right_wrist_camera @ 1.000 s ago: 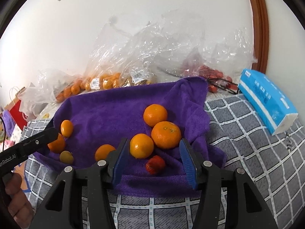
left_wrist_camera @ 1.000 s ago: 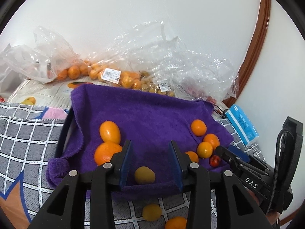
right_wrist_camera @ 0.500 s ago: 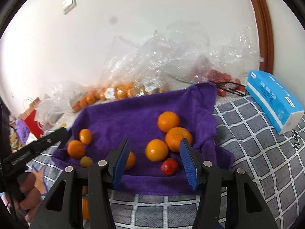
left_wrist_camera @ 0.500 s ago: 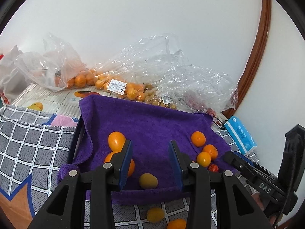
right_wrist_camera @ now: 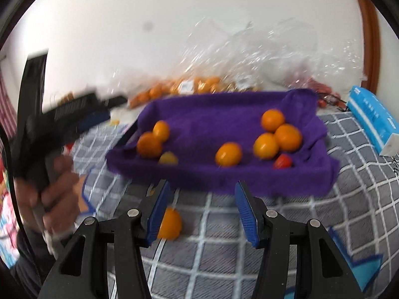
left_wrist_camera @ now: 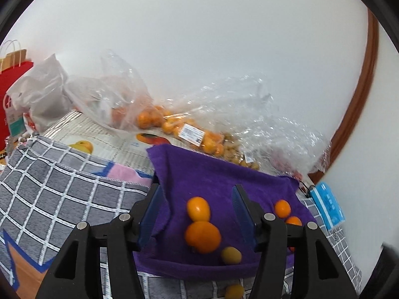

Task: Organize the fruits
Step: 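Grasp a large orange with the right tool while the left tool grasps another yellow-green fruit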

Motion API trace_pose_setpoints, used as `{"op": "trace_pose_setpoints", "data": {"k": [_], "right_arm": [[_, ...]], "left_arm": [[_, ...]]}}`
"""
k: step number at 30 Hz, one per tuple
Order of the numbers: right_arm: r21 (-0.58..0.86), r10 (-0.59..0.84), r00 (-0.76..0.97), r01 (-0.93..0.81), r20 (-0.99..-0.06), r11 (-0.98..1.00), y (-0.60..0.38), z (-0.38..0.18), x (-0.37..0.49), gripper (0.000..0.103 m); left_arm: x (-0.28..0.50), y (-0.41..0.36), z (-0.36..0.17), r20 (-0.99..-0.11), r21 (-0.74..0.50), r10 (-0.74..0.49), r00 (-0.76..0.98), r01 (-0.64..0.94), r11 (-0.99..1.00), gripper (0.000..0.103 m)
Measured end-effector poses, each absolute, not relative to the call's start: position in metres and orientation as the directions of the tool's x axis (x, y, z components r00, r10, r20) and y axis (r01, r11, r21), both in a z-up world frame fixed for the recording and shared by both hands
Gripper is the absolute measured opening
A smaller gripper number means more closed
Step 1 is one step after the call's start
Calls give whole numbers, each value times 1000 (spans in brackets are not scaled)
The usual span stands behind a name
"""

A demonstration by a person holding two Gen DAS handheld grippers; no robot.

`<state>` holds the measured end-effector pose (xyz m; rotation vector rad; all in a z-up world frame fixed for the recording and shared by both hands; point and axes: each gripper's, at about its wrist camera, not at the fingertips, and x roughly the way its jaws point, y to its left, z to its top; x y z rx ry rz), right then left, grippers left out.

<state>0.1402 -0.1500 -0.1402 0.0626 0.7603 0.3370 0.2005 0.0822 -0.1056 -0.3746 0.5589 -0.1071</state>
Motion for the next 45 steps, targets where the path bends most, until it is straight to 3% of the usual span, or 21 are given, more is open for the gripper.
{"op": "trace_pose_setpoints", "data": {"k": [7,12,24,32,39,42,45], "right_arm": [[137,316,588,-329,-745,934,-115,-169,141,54],[32,239,586,-341,-774,940,-103,-176,143,32],[-4,188,729,-254,-659,967,-167,-144,144,32],[153,229,733,-170,-641,973,-220,-158,158,32],[195,255,730,-169,-634,966,-224,-161,159,32],[213,256,728,-153,-636,965,-227,-162,160,32],[214,248,734,-143,-632,966,-229,-162,159,32]], "left_arm": [[198,95,-107,-491,-410,-205,846,-17,912,57],[199,94,-108,-496,-422,-228,838,-3,907,57],[194,72,-108,-496,-370,-250,831,58,927,57],[191,52,-114,-513,-305,-259,818,109,946,55],[185,32,-115,-522,-306,-356,775,220,926,55],[178,16,-117,-531,-270,-378,759,271,924,45],[173,5,-119,-557,-286,-437,706,331,899,43]]}}
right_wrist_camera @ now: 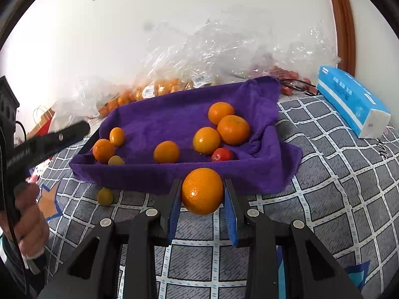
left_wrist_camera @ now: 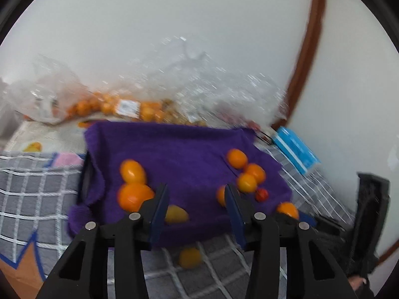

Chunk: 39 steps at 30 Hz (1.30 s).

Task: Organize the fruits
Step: 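Grasp a large orange with the right tool while the left tool grasps another yellow-green fruit, then lift both held fruits and carry them over the purple towel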

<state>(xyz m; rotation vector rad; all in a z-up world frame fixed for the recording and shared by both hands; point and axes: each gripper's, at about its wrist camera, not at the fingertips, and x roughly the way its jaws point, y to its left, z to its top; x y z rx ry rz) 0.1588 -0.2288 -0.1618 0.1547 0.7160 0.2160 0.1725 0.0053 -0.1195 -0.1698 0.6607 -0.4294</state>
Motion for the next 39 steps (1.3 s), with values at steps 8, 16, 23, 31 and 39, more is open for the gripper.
{"op": "trace_pose_setpoints", "data": {"k": [8,16,23,31,39], "right_arm": [[225,241,738,-124,-631,966,-233,-162,159,32],[229,241,732,-119,-638,966,-232,-163,161,32],[229,237,735,-113,-635,967,-234,-162,160,32],[226,228,749,-107,-622,968,-235,-160,157,32],[211,191,778,-78,-598,974,-240,-156,153,32]], "left_arm": [[145,-7,-151,-658,-141,-347,668,344,928,43],[166,1,-175,-741,-206,-334,583,276,939,26],[155,6,-171,-696,-230,-352,626,270,935,25],[142,10,-156,-619,-210,-325,715,248,946,25],[140,13,-151,-592,-193,-291,751,219,957,25]]}}
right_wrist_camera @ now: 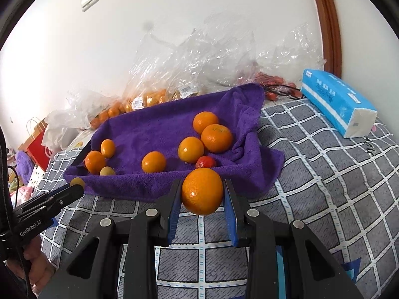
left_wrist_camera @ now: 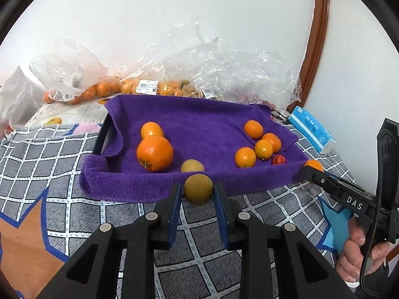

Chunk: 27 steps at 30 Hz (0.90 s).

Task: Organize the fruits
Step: 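Lift both held fruits and carry them over the purple towel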

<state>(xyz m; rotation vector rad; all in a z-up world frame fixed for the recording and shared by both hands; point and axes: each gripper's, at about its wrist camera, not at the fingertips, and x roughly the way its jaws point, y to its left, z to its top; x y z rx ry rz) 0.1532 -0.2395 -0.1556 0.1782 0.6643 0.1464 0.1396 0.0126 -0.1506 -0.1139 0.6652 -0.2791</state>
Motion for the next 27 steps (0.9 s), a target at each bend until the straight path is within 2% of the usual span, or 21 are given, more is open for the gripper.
{"op": "trace_pose_setpoints", "data": {"k": [14,18,21,27], "right_arm": [[125,113,834,-54,-540,991,-234,-145,143,32],[121,110,835,-53,-539,991,-233,-144,144,32],[126,111,835,-50,-538,991,-233,-140,144,32],[134,128,833,-66,-538,989,-228,-117,157,32]], "left_arm": [[135,22,-139,-535,-206,-271,800,188,960,25],[141,28,-134,-556,-236,-258,790,147,961,25],[143,37,-127,-562,-297,-295,773,144,944,25],[152,42,-99,-532,-260,-258,807,135,956,25]]}}
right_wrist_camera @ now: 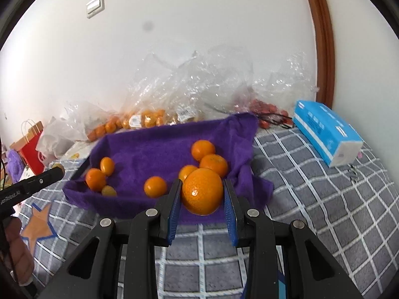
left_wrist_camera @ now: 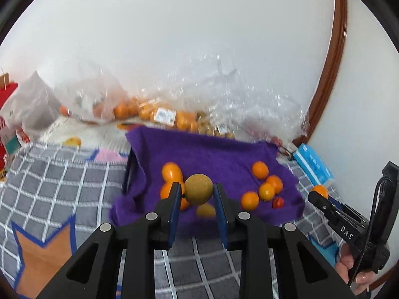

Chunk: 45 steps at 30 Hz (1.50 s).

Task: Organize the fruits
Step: 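Lift both held fruits and carry them over the purple towel, then lower and open the right tool to release the orange while the left tool releases its fruit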

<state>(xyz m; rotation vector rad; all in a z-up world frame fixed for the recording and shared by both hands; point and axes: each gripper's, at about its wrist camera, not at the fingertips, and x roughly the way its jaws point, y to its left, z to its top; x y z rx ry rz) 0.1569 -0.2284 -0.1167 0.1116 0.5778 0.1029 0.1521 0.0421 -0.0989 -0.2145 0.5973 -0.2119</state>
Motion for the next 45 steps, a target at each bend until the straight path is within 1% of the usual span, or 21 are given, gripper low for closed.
{"op": "trace_pose_setpoints", "data": {"k": [9,13,16,21,26,31,39,42,45], "right_arm": [[126,162,848,-114,-505,985,-207,-75,189,32],[145,182,845,-125,-503,981,-199,-70,204,32],[175,207,838,-136,-505,975,-195,-69,215,32],[170,208,838,-139,-505,975,-185,-73,233,32],[179,211,830,-137,-516,974,-181,-91,246,32],[182,200,834,-122,-514,976,-194,-95,254,32],[229,167,844,-54,-510,972,-227,-99,260,32],[255,180,833,-48,-524,966,-233,-105,265,32],[275,207,802,-56,-560,960,-232,-118,273,32]], "left_arm": [[188,49,-76,-510,-310,-254,822,99,946,25],[204,52,-76,-516,-339,-256,817,79,937,25],[213,54,-78,-519,-379,-287,805,85,922,25],[226,52,-86,-516,-381,-273,812,68,922,25],[235,54,-106,-522,-414,-300,798,70,908,25],[238,58,-112,-499,-417,-297,814,74,906,25],[247,69,-123,-499,-470,-323,804,62,881,25],[248,68,-125,-501,-458,-313,807,60,887,25],[250,69,-127,-506,-477,-331,797,62,877,25]]}}
